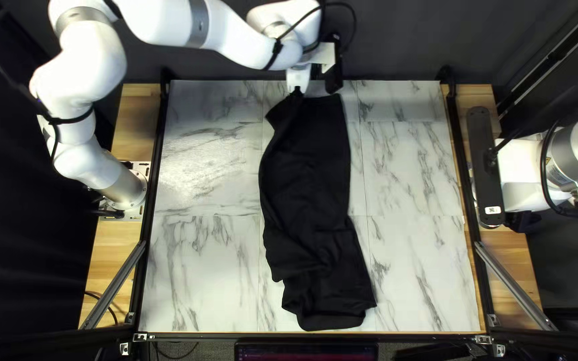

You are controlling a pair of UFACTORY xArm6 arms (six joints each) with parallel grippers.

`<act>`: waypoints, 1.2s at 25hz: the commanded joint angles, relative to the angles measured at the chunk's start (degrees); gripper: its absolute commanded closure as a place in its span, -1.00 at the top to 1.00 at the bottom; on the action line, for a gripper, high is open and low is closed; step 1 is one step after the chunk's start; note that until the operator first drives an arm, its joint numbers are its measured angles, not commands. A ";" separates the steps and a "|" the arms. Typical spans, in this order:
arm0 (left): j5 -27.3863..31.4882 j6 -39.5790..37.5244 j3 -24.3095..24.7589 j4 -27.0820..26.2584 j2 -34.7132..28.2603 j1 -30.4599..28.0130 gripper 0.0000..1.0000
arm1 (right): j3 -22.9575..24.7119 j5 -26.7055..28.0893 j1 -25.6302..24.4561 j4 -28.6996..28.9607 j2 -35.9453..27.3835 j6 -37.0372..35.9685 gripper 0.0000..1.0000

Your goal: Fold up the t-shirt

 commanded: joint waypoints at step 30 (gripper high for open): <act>-19.58 -1.69 50.94 7.64 -33.91 -17.26 1.00 | 0.00 0.00 0.00 0.00 0.00 0.00 1.00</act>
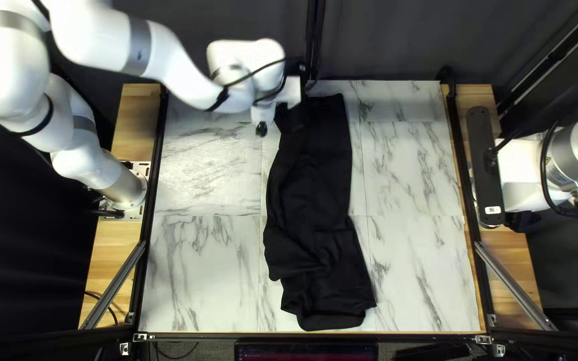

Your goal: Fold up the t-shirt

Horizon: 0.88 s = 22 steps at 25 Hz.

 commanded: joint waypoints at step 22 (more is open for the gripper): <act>-6.75 19.25 -3.70 3.58 10.61 -13.70 0.88 | 0.00 0.00 0.00 0.00 0.00 0.00 1.00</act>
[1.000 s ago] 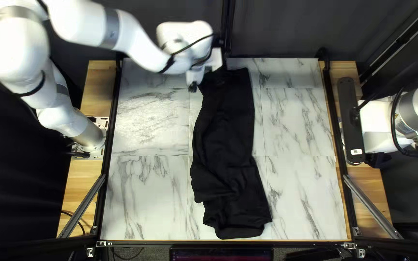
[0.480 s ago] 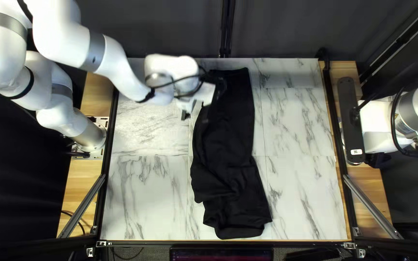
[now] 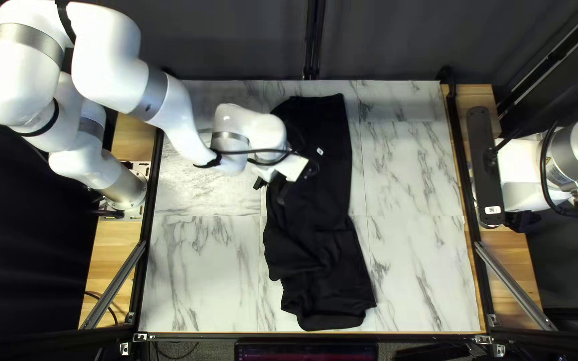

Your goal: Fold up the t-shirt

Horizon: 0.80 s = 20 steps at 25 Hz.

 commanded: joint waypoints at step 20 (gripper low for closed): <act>3.82 11.48 -6.73 -2.55 5.17 -0.93 -0.94 | 0.00 0.00 0.00 0.00 0.00 0.00 1.00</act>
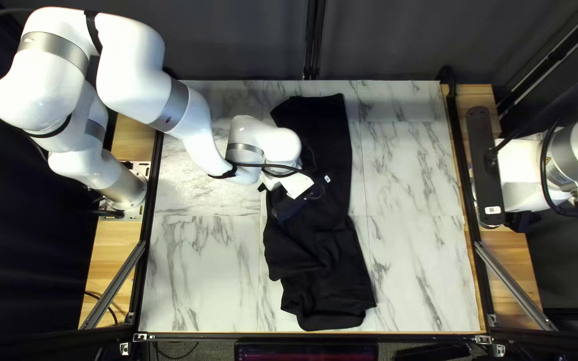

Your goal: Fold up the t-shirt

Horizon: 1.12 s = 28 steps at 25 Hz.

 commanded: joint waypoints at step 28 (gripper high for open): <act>2.54 -6.00 -7.48 -4.82 1.07 3.36 1.00 | 0.00 0.00 0.00 0.00 0.00 0.00 1.00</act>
